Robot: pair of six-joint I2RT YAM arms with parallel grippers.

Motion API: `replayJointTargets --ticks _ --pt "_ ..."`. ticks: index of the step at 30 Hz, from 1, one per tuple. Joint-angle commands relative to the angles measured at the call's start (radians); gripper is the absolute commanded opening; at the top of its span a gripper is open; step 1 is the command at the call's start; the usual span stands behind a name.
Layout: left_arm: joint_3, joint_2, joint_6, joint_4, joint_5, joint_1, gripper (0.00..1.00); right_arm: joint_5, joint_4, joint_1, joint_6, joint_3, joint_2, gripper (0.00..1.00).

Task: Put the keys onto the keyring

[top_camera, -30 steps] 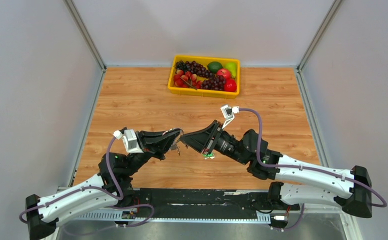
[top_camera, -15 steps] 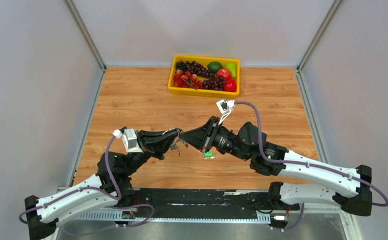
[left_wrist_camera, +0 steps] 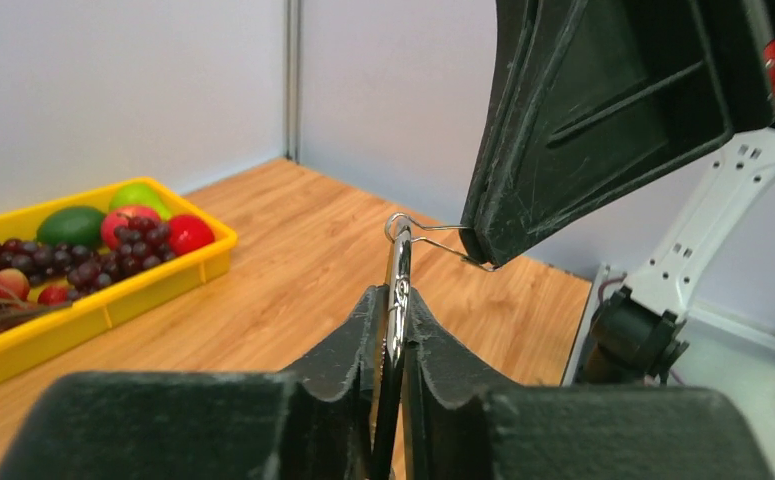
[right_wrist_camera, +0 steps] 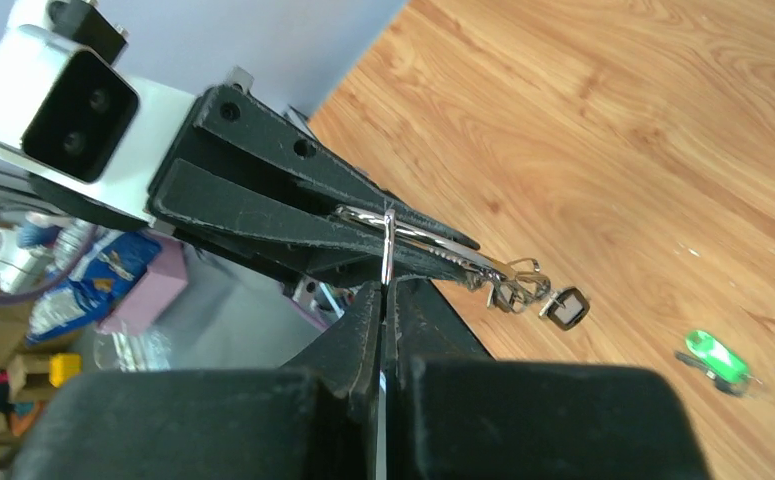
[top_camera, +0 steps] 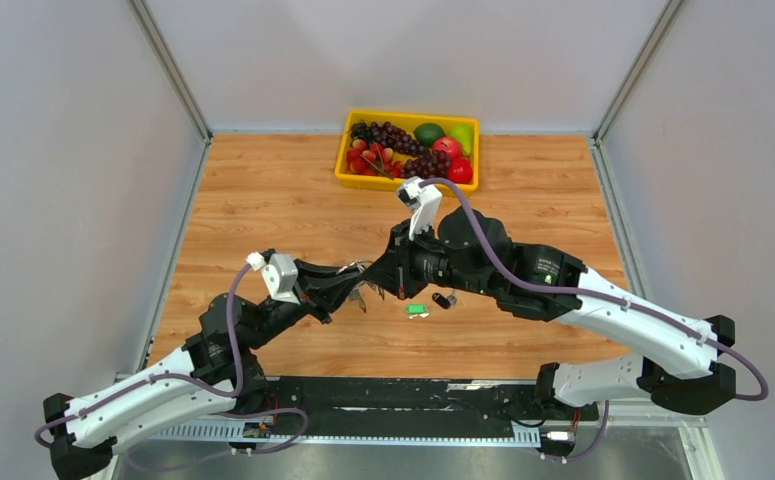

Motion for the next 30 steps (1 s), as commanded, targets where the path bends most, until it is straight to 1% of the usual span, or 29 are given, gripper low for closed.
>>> replayJointTargets --ticks 1,4,6,9,12,19,22,30 --pt "0.055 -0.005 0.035 -0.12 0.019 -0.004 0.21 -0.042 -0.194 0.0 -0.107 0.112 0.038 0.0" --pt "0.065 -0.01 0.051 -0.185 0.019 -0.004 0.31 -0.055 -0.269 0.0 -0.133 0.162 0.065 0.0" --pt "0.071 -0.012 0.056 -0.214 0.019 -0.004 0.35 -0.059 -0.321 0.0 -0.144 0.195 0.084 0.0" --pt "0.071 -0.016 0.053 -0.217 0.038 -0.004 0.4 -0.063 -0.363 0.0 -0.148 0.218 0.105 0.0" --pt "0.065 -0.012 0.057 -0.196 0.074 -0.003 0.44 -0.102 -0.393 0.0 -0.149 0.243 0.13 0.0" --pt "0.08 0.033 0.076 -0.179 0.141 -0.003 0.5 -0.112 -0.482 0.001 -0.152 0.348 0.197 0.0" --pt "0.081 0.05 0.078 -0.17 0.169 -0.004 0.51 -0.114 -0.528 -0.001 -0.151 0.406 0.238 0.0" --pt "0.077 0.047 0.105 -0.15 0.167 -0.003 0.51 -0.122 -0.618 -0.003 -0.147 0.52 0.325 0.0"
